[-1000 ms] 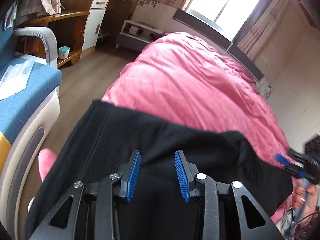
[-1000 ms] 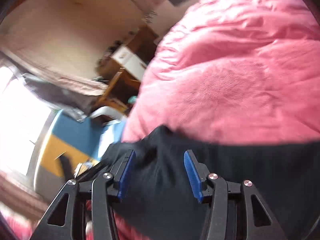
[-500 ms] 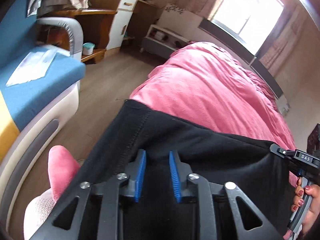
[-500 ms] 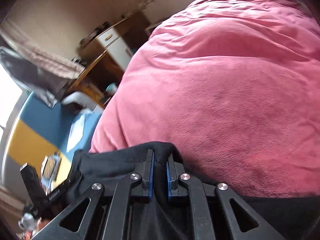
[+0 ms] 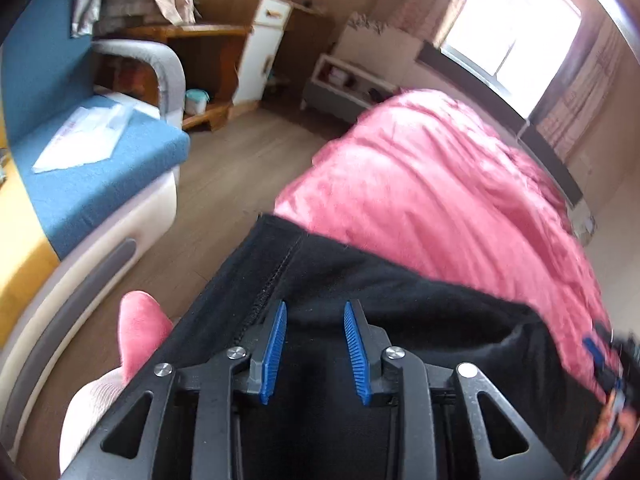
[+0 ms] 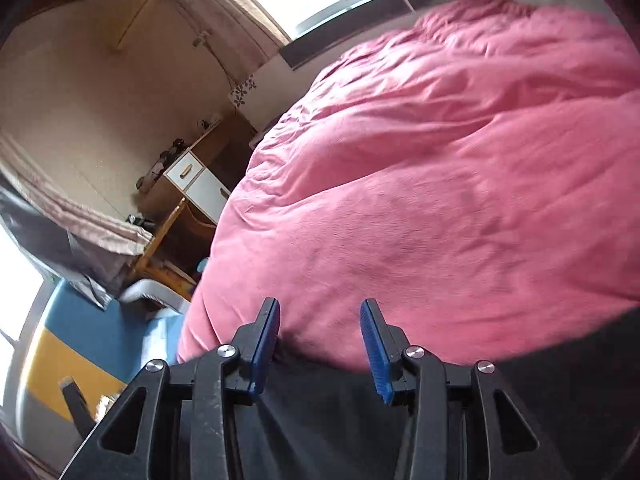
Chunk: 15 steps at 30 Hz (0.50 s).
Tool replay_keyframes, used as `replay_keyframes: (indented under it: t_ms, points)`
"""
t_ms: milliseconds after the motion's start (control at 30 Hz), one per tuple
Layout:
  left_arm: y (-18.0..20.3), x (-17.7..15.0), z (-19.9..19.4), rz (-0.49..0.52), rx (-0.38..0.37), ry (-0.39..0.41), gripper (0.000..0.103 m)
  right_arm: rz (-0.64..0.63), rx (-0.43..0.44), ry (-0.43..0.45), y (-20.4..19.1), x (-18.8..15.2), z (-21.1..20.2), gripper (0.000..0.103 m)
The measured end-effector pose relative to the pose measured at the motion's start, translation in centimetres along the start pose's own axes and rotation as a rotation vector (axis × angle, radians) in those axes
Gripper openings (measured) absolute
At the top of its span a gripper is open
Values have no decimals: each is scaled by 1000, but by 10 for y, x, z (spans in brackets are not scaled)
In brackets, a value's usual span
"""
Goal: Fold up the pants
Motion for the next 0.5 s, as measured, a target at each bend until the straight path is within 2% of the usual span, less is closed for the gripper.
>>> replay_keyframes:
  t_ms: [67, 133, 200, 267, 300, 333, 400, 467, 500]
  points:
    - [15, -1, -11, 24, -31, 26, 31, -42, -17, -14, -1, -18, -18, 43]
    - [38, -5, -18, 93, -74, 36, 34, -83, -44, -31, -2, -34, -23, 43]
    - [63, -14, -17, 175, -128, 15, 40, -96, -50, -70, 1, -50, -19, 42]
    - [87, -28, -9, 262, -157, -19, 40, -98, -62, -123, 8, -61, -6, 42]
    - [96, -36, -3, 305, -160, -36, 40, -119, -89, -143, 11, -66, 1, 39]
    - [101, -44, 5, 344, -141, -50, 40, -160, -156, -159, 15, -68, 9, 37]
    - [101, -58, 24, 400, -43, -61, 40, -164, -224, -167, 30, -69, 19, 33]
    - [95, -68, 29, 421, -54, -40, 40, -50, -191, -165, 51, -66, 17, 30]
    - [95, -70, 27, 438, -46, -27, 40, 3, -155, -145, 55, -64, 9, 33]
Point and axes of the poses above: each gripper's, at about its wrist camera, not at the fingertips, and z roughly the way its jaws point, y to its right, x to its top, the point moved 2 cm from there along z, roughly the way its jaws point, and after that the axes turned 4 degrees about x, right-handed, at the moved point
